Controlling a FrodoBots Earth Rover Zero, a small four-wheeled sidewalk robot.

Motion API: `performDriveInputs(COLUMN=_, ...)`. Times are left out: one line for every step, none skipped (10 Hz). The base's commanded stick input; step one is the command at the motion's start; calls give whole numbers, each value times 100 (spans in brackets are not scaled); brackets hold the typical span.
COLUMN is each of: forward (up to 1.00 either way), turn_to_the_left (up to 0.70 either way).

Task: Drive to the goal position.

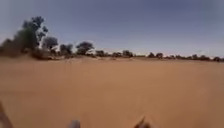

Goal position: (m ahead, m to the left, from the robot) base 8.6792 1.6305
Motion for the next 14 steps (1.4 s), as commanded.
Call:
performDriveInputs(forward=70, turn_to_the_left=0)
performDriveInputs(forward=70, turn_to_the_left=0)
performDriveInputs(forward=70, turn_to_the_left=0)
performDriveInputs(forward=70, turn_to_the_left=0)
performDriveInputs(forward=70, turn_to_the_left=0)
performDriveInputs(forward=70, turn_to_the_left=0)
performDriveInputs(forward=70, turn_to_the_left=0)
performDriveInputs(forward=70, turn_to_the_left=0)
performDriveInputs(forward=70, turn_to_the_left=0)
performDriveInputs(forward=70, turn_to_the_left=0)
performDriveInputs(forward=70, turn_to_the_left=0)
performDriveInputs(forward=70, turn_to_the_left=0)
performDriveInputs(forward=70, turn_to_the_left=0)
performDriveInputs(forward=70, turn_to_the_left=0)
